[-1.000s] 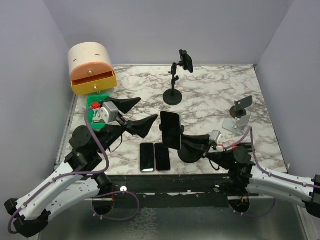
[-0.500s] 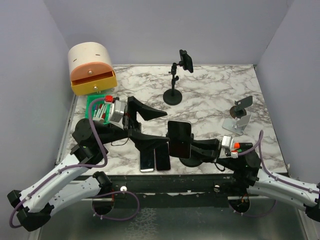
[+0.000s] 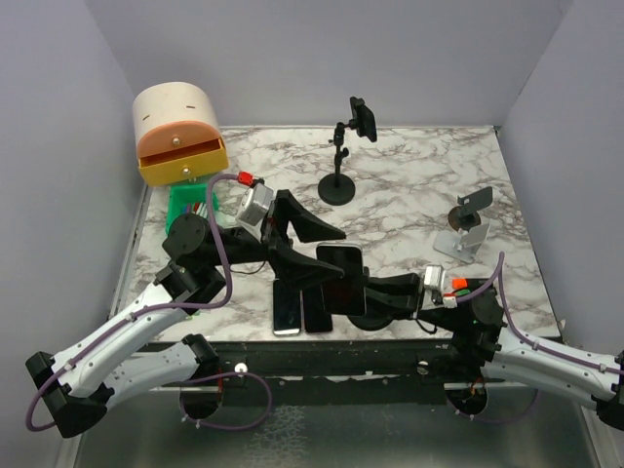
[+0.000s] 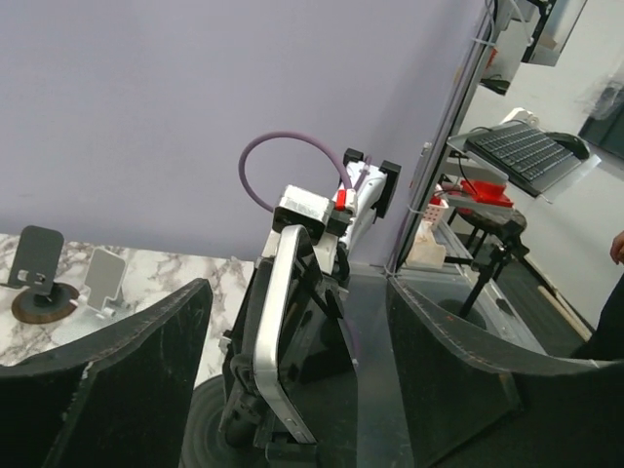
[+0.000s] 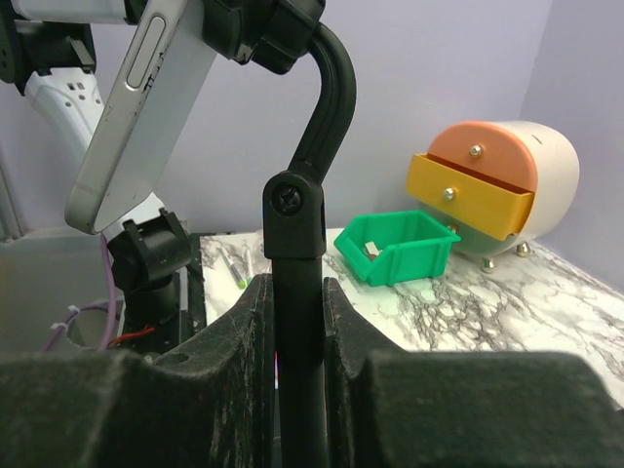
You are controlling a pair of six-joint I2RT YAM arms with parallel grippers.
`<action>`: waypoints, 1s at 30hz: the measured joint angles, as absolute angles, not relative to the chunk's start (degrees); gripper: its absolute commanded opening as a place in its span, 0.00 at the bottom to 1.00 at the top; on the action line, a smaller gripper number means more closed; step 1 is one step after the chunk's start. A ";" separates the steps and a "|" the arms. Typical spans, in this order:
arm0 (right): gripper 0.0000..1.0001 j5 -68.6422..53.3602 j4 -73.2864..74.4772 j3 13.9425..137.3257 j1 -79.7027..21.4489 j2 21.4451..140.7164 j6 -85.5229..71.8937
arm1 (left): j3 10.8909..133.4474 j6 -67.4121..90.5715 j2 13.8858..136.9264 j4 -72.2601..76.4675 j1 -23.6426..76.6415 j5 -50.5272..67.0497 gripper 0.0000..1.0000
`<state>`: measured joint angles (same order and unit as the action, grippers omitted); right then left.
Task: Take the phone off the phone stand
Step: Place the phone stand with the phone at the center of the board.
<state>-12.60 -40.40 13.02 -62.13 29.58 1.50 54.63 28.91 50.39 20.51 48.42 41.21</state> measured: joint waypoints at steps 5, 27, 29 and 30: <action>0.00 -12.62 -40.62 13.02 -62.13 29.56 1.50 | 54.63 30.04 50.98 20.51 48.42 42.92 0.50; 0.73 -9.98 -32.73 18.17 -61.25 26.61 1.06 | 50.48 31.44 51.20 20.16 48.58 40.32 0.00; 0.75 -8.62 -30.13 19.38 -61.06 26.06 1.13 | 50.09 31.59 51.35 19.94 48.84 39.38 0.00; 0.76 -7.77 -28.77 19.75 -61.04 25.89 1.10 | 50.09 31.62 51.40 19.92 48.84 38.63 0.00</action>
<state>-7.77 -28.77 19.75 -61.04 25.89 1.10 50.09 31.62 51.40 19.92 48.84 38.63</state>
